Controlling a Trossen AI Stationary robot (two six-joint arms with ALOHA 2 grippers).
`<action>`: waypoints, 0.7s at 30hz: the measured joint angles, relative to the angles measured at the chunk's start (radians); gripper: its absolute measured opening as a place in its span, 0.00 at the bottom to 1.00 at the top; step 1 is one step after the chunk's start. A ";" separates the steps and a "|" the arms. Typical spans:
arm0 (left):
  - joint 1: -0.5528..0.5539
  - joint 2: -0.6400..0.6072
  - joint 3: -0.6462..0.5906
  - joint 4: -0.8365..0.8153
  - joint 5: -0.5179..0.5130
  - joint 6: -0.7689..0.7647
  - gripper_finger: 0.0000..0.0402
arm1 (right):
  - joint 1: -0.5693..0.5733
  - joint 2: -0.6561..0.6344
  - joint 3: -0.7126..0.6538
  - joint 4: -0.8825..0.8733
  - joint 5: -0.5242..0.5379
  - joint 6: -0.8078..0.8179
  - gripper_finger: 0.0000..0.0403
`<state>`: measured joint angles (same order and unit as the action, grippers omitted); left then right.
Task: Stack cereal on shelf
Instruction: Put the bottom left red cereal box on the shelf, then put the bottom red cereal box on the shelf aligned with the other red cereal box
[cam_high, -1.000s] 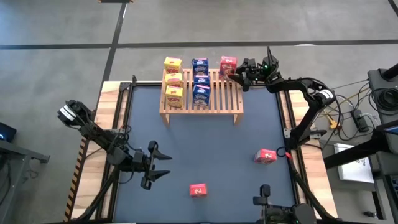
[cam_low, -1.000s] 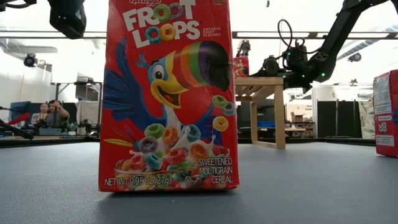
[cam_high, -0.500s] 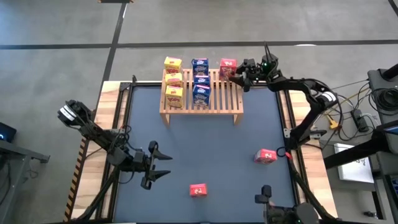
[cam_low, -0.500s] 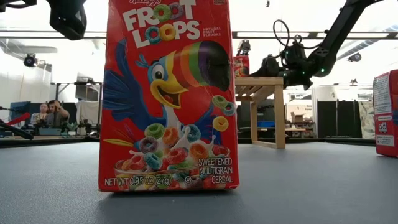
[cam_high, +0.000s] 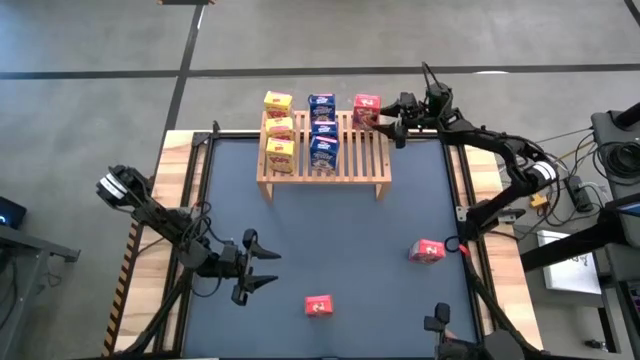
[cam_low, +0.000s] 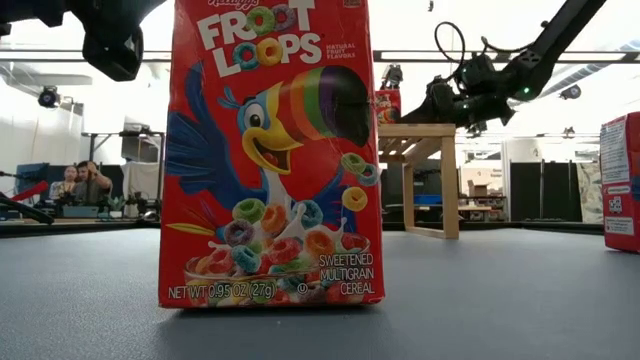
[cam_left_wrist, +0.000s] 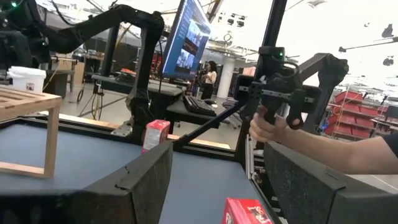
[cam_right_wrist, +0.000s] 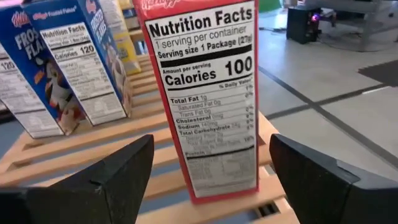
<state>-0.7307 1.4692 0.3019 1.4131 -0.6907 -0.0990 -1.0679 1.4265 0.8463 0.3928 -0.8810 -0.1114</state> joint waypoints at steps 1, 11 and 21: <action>0.000 0.005 0.000 0.001 -0.001 0.000 0.59 | -0.001 -0.011 0.000 -0.021 0.002 -0.014 0.76; 0.000 0.013 0.010 0.005 -0.006 0.001 0.59 | 0.000 -0.123 0.000 -0.177 0.019 -0.008 0.75; 0.002 0.013 0.010 0.005 -0.045 0.002 0.59 | 0.000 -0.279 -0.016 -0.358 0.211 -0.054 0.72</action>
<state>-0.7292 1.4826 0.3119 1.4185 -0.7353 -0.0967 -1.0676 1.1475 0.8305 0.0343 -0.6697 -0.1650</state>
